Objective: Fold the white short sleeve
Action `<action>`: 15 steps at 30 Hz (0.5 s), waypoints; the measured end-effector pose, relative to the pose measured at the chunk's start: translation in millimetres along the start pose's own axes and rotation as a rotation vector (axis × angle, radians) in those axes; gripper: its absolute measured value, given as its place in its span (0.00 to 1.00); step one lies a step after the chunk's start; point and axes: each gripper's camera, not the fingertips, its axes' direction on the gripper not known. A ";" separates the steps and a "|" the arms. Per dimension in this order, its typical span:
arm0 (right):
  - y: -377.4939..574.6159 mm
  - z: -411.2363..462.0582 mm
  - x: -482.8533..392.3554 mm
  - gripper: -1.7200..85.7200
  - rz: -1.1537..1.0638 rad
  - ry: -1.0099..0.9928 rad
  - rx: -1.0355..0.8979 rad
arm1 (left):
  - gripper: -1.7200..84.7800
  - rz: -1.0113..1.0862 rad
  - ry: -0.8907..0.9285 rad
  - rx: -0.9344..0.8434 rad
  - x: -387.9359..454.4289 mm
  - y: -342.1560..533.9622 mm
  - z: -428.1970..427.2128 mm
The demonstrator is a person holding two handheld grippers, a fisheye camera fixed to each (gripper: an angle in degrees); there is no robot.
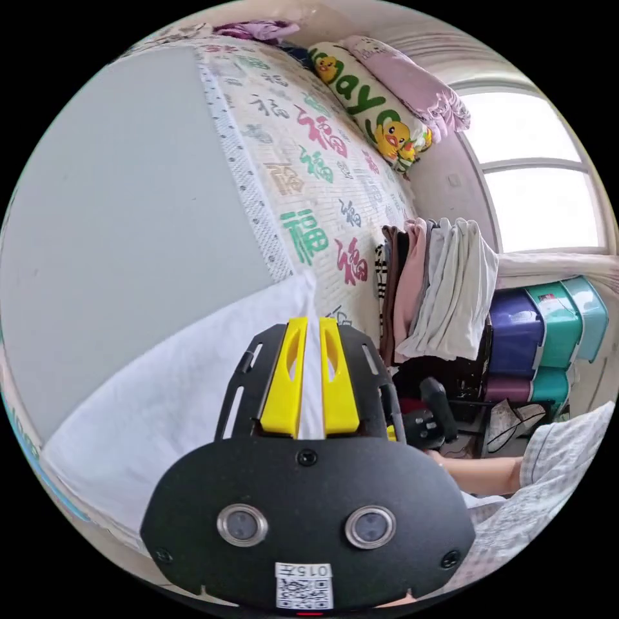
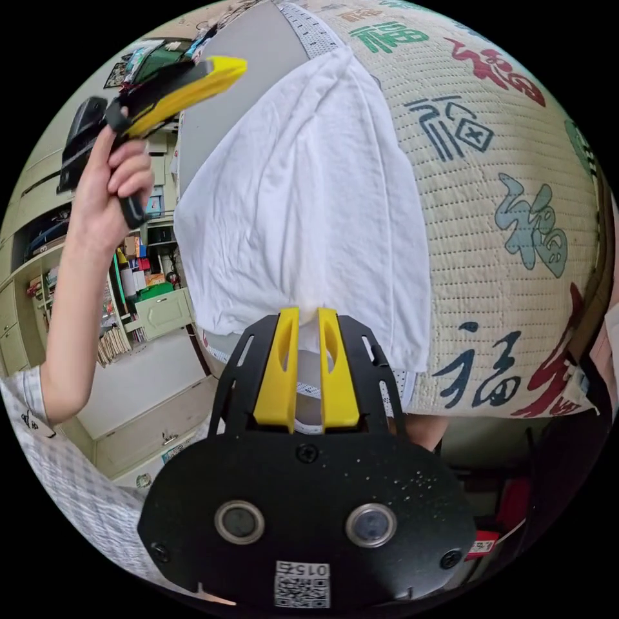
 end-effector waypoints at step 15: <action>80.1 -37.8 10.8 0.02 0.181 -0.082 0.194 | 0.01 -0.015 -0.164 -0.127 66.6 -98.0 49.0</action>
